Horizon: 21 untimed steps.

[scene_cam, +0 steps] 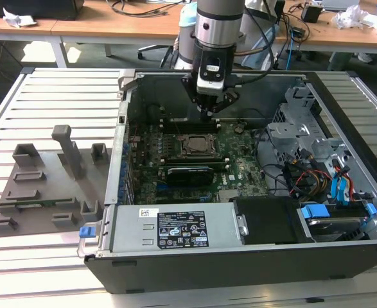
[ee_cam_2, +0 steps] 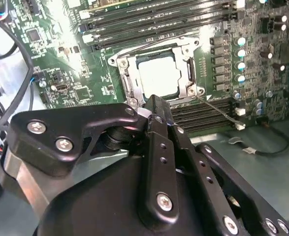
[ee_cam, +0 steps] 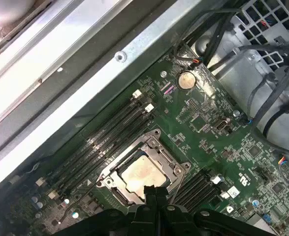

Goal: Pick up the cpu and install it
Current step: 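Install the first cpu locking lever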

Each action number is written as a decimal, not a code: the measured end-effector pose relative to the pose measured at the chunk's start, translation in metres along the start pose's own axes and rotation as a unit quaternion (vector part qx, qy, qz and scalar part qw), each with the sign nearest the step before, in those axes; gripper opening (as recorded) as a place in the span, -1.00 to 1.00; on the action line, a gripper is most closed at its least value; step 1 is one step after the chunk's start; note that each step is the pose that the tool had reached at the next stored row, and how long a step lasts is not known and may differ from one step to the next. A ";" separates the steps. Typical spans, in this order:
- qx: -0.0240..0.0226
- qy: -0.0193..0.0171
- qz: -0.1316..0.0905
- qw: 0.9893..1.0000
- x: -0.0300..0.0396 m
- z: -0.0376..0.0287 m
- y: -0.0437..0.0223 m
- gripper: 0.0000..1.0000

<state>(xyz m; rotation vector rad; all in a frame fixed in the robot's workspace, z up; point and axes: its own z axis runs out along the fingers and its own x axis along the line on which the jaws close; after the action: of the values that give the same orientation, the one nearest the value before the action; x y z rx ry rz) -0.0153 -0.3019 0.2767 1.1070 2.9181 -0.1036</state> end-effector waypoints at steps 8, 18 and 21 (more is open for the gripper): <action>-0.004 -0.006 -0.100 0.995 0.0000 0.0000 0.0000 -0.79; -0.006 -0.008 -0.152 0.988 0.0000 0.0000 0.0000 -0.79; -0.007 -0.010 -0.172 0.985 0.0000 0.0000 0.0000 -0.79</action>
<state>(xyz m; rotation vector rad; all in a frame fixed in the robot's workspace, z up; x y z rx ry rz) -0.0153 -0.3019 0.2767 0.5866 3.0543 -0.0967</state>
